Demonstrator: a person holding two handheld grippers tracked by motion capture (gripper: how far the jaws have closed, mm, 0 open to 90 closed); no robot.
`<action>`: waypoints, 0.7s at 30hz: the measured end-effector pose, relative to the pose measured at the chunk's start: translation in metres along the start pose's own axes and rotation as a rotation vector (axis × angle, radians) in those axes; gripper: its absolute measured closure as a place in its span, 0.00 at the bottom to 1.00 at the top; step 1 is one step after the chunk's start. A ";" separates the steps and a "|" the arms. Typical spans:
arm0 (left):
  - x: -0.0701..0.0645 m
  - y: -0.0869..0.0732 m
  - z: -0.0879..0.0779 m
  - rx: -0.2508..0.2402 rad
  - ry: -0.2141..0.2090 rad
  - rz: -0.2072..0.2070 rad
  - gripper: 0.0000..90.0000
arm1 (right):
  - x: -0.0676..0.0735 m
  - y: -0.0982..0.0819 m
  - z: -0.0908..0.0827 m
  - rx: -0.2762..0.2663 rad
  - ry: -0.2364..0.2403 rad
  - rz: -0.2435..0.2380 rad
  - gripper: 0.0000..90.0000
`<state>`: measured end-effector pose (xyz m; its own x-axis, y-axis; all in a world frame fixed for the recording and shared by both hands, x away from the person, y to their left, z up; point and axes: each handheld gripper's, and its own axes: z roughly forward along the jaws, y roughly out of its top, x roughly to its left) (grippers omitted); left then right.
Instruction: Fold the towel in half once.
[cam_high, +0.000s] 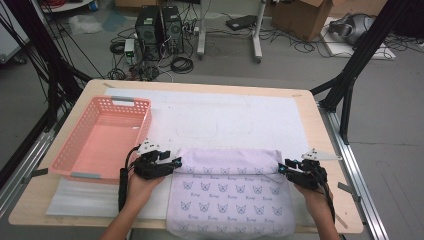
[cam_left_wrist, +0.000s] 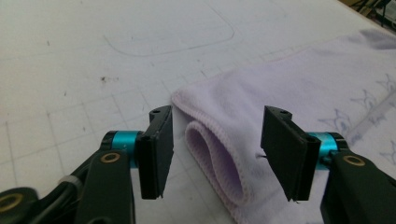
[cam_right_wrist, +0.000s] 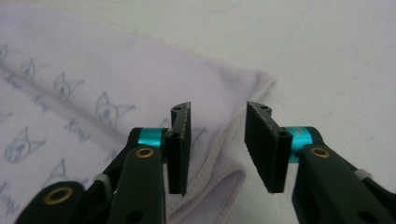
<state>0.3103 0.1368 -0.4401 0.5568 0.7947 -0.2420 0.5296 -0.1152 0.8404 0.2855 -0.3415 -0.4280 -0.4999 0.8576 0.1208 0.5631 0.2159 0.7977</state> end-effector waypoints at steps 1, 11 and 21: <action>0.001 0.002 0.002 -0.004 0.001 0.003 0.47 | -0.001 0.003 0.000 -0.017 -0.005 0.007 0.62; 0.013 0.016 0.033 0.066 0.016 -0.019 0.52 | -0.003 0.028 0.042 0.087 -0.112 0.005 0.54; 0.007 0.013 0.044 0.108 0.060 0.032 0.94 | -0.014 0.033 0.058 0.175 -0.112 0.022 0.93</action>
<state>0.3494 0.1149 -0.4522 0.5368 0.8234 -0.1839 0.5797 -0.2017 0.7895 0.3488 -0.3197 -0.4377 -0.4151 0.9076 0.0624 0.6834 0.2658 0.6799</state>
